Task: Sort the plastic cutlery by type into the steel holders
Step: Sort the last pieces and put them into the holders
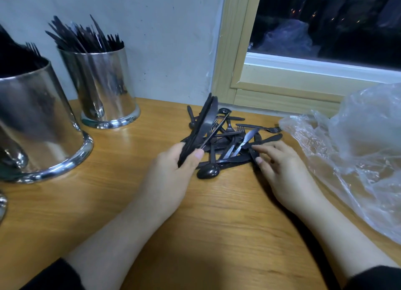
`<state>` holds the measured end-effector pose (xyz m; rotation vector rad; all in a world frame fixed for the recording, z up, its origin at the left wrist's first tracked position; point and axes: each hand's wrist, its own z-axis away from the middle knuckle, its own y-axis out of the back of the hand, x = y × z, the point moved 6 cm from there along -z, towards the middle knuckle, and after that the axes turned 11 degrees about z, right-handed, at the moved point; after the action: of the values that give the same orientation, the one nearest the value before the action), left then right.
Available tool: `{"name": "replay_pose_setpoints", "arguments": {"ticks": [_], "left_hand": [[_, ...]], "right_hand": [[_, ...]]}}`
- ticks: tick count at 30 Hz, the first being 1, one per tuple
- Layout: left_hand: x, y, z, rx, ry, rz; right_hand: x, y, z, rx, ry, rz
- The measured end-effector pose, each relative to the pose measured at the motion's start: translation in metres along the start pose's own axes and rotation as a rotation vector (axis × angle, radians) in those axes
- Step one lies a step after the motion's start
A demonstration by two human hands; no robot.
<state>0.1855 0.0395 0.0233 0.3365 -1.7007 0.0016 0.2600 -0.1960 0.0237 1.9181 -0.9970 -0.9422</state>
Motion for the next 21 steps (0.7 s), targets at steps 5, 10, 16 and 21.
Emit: {"name": "replay_pose_setpoints", "arguments": {"ticks": [5, 10, 16, 21], "left_hand": [[-0.003, -0.001, -0.001, 0.027, 0.021, 0.056], [-0.002, 0.0, -0.002, 0.042, -0.005, 0.047], [0.0, 0.003, -0.002, 0.081, -0.022, 0.039], [0.004, 0.006, 0.0, 0.105, -0.04, 0.048]], "right_hand": [[-0.007, -0.017, -0.011, -0.158, -0.014, 0.169], [-0.009, -0.014, -0.01, -0.163, -0.006, 0.14], [-0.016, -0.009, -0.007, -0.21, -0.013, -0.019], [-0.016, -0.003, -0.006, -0.209, -0.029, -0.102]]}}
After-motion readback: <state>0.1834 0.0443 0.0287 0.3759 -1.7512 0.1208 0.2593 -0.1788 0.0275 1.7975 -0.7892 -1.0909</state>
